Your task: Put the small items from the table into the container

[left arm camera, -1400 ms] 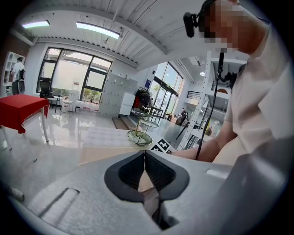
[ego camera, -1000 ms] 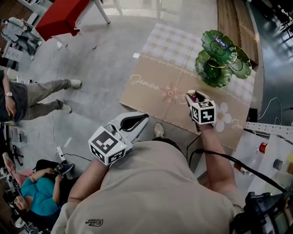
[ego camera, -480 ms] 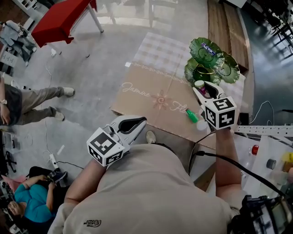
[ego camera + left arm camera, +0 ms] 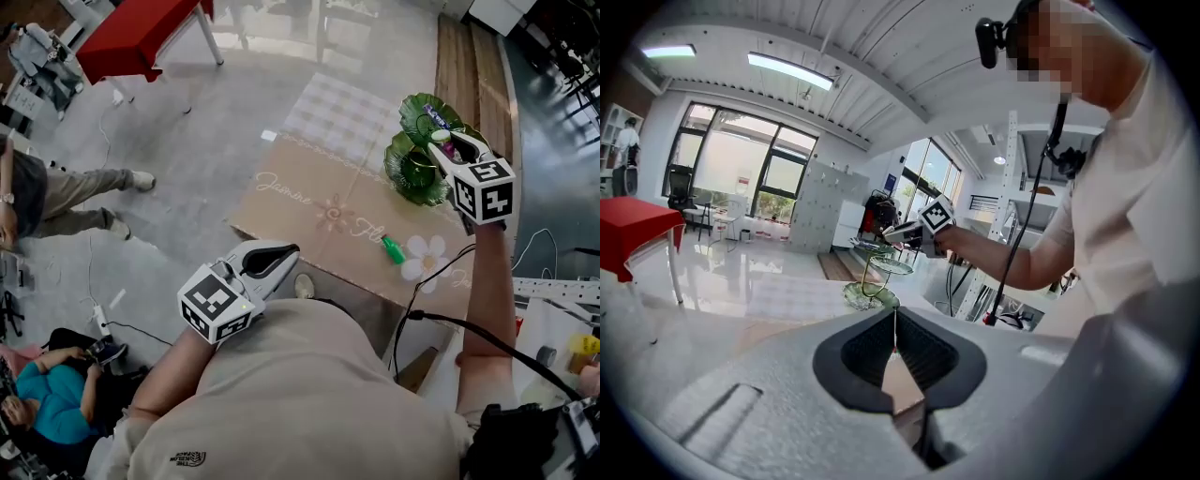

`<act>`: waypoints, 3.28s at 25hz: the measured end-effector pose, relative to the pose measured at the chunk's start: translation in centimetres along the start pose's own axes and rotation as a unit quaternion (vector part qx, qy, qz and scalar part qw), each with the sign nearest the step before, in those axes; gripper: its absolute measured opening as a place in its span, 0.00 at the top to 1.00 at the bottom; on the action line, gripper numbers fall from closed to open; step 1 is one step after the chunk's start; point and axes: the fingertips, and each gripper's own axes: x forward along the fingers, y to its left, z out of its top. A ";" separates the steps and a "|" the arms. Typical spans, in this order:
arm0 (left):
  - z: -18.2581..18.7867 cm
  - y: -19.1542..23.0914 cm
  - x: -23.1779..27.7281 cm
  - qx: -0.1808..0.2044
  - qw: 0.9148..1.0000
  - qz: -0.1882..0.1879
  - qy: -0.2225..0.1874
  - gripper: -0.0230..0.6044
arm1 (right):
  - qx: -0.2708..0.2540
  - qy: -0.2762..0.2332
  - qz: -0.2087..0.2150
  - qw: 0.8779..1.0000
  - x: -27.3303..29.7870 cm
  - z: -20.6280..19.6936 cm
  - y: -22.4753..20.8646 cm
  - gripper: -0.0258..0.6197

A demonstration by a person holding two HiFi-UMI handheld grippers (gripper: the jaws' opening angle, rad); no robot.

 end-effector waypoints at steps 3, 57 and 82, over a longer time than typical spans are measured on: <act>-0.3 0.4 -0.5 -0.008 1.000 0.013 -0.001 0.95 | -0.022 0.016 0.001 1.000 1.8 0.4 -1.3 0.68; -2.9 -1.1 -9.3 0.002 0.999 -0.039 -0.005 0.95 | 0.057 -0.047 -0.033 0.997 -7.0 -2.4 12.2 0.87; -9.2 -8.8 -17.3 0.036 0.990 -0.138 0.011 0.95 | 0.149 -0.088 0.012 0.985 -18.5 -9.3 41.6 0.93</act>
